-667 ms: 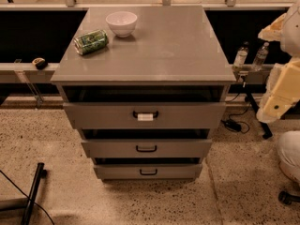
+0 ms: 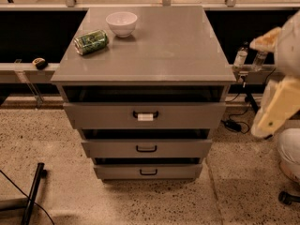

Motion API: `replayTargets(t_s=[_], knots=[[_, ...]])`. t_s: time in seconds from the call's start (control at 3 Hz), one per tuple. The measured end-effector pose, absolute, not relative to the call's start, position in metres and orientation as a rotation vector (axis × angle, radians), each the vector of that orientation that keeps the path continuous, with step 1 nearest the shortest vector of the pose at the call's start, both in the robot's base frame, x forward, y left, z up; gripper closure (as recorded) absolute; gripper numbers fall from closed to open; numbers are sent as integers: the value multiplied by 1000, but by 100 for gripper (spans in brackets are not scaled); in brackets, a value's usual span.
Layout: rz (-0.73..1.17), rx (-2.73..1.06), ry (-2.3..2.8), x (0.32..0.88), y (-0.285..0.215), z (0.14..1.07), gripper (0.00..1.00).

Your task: Open middle drawer

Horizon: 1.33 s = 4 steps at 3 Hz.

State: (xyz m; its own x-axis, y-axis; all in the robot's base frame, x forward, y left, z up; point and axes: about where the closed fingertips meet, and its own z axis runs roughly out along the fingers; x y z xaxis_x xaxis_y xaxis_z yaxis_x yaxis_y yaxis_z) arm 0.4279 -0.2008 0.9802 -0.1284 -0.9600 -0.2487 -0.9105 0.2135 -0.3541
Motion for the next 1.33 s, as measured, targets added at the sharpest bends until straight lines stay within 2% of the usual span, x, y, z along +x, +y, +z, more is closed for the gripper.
replayTargets(t_s=[0.33, 1.0, 1.33], knots=[[-147, -1801, 2010, 429, -194, 914, 0], [-157, -1796, 2007, 432, -194, 891, 0], [-39, -1793, 2005, 436, -189, 832, 0]])
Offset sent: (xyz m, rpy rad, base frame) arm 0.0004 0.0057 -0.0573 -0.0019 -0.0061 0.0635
